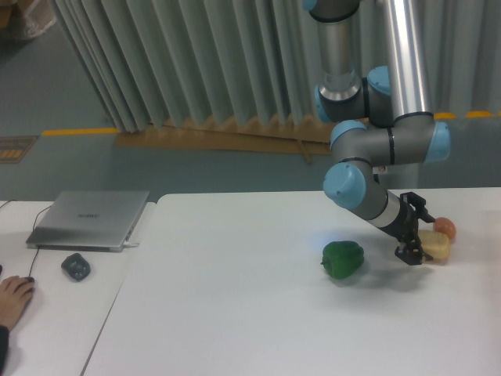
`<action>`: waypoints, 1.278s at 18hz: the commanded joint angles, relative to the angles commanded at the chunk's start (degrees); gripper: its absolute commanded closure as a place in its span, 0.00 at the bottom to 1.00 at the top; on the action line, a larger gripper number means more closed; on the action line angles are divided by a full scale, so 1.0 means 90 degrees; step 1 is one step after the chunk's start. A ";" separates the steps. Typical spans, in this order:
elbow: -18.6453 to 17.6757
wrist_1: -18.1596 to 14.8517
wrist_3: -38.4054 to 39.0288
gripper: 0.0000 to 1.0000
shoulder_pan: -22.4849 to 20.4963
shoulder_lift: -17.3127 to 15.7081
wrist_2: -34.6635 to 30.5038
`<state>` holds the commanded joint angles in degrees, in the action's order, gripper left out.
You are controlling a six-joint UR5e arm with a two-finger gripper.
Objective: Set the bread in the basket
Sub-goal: 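Lift the bread roll and carry it away from the table edge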
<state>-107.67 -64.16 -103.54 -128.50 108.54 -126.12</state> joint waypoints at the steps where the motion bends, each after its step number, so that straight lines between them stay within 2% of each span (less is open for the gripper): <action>1: 0.0010 0.0010 0.0010 0.36 0.0000 0.0000 0.0000; 3: 0.0049 0.0000 0.0107 0.56 0.0000 -0.0010 0.0010; 6: 0.0155 0.0010 0.0186 0.72 -0.0058 -0.0029 0.0039; 10: 0.0459 -0.0020 0.0186 0.77 -0.0234 -0.0117 0.0574; 14: 0.0596 -0.0020 0.0137 0.77 -0.0604 -0.0526 0.1297; 16: 0.0703 -0.0049 0.0146 0.77 -0.0955 -0.0790 0.1804; 19: 0.0888 -0.0204 -0.0067 0.76 -0.2018 -0.1239 0.2946; 20: 0.1092 -0.0418 -0.0571 0.76 -0.2592 -0.1308 0.3297; 23: 0.1590 -0.0829 -0.2424 0.76 -0.3804 -0.1250 0.3447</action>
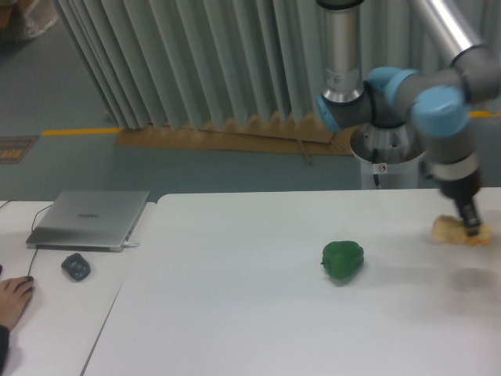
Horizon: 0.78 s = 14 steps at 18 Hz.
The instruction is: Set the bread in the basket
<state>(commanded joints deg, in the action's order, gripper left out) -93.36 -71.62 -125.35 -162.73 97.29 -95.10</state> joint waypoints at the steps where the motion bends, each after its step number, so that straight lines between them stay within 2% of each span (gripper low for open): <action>1: 0.0021 0.0067 -0.0791 0.76 -0.0421 0.0020 -0.0019; 3: 0.0021 0.0126 -0.1664 0.76 -0.0794 0.0127 -0.0029; 5: -0.0008 0.0485 -0.2135 0.76 -0.0893 0.0351 -0.0068; 6: -0.0056 0.0710 -0.2185 0.76 -0.0903 0.0468 -0.0291; 8: -0.0047 0.0935 -0.2292 0.75 -0.0865 0.0634 -0.0828; 11: -0.0076 0.1239 -0.2722 0.72 -0.0913 0.0840 -0.0918; 13: -0.0028 0.1307 -0.2723 0.35 -0.0894 0.0967 -0.0918; 14: -0.0047 0.1308 -0.2732 0.20 -0.0894 0.0967 -0.0918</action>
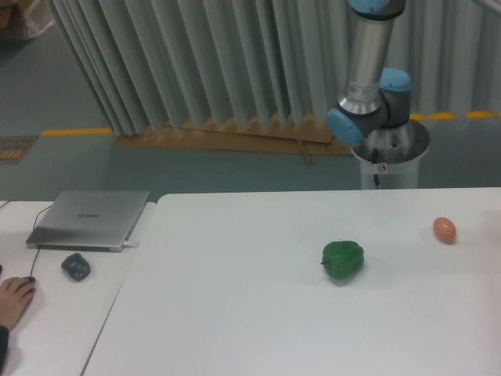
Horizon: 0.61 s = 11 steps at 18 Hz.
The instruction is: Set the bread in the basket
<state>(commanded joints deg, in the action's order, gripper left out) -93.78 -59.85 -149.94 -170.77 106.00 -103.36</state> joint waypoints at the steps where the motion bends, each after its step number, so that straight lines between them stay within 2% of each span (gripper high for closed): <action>1: -0.0010 0.0000 -0.0010 0.09 0.0010 0.0000 0.0000; 2: -0.0010 0.0000 -0.0039 0.00 0.0010 0.0000 0.0000; 7: 0.0029 -0.0029 -0.0050 0.00 0.0058 -0.0039 0.0010; 8: 0.0068 -0.0029 0.0299 0.00 0.0223 -0.0029 0.0058; 11: 0.0126 -0.0039 0.2142 0.00 0.0955 0.0029 0.0671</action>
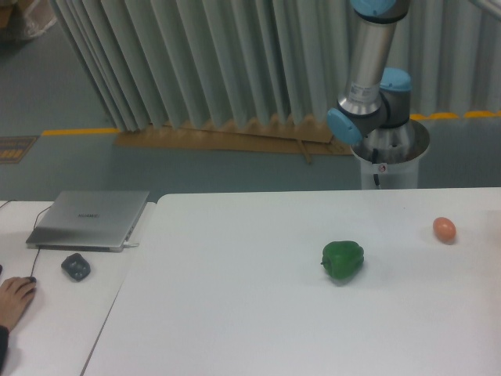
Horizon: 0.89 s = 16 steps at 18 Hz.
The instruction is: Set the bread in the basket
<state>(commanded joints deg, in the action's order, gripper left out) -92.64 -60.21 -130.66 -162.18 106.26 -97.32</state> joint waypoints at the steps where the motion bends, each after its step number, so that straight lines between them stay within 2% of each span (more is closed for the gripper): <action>1: 0.0058 0.0000 0.0654 0.00 0.0254 0.0010 0.0380; 2: 0.0194 -0.0029 0.1656 0.00 0.0556 0.0020 0.0887; 3: 0.0263 -0.0058 0.2188 0.00 0.0743 0.0010 0.1104; 5: 0.0303 -0.0204 0.2690 0.00 0.0949 -0.0038 0.1165; 11: 0.0430 -0.1268 0.2809 0.00 0.1145 -0.0136 0.1165; 16: 0.0401 -0.1426 0.2731 0.00 0.1145 -0.0322 0.0970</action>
<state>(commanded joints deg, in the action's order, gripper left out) -89.03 -73.04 -106.08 -151.87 103.36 -88.59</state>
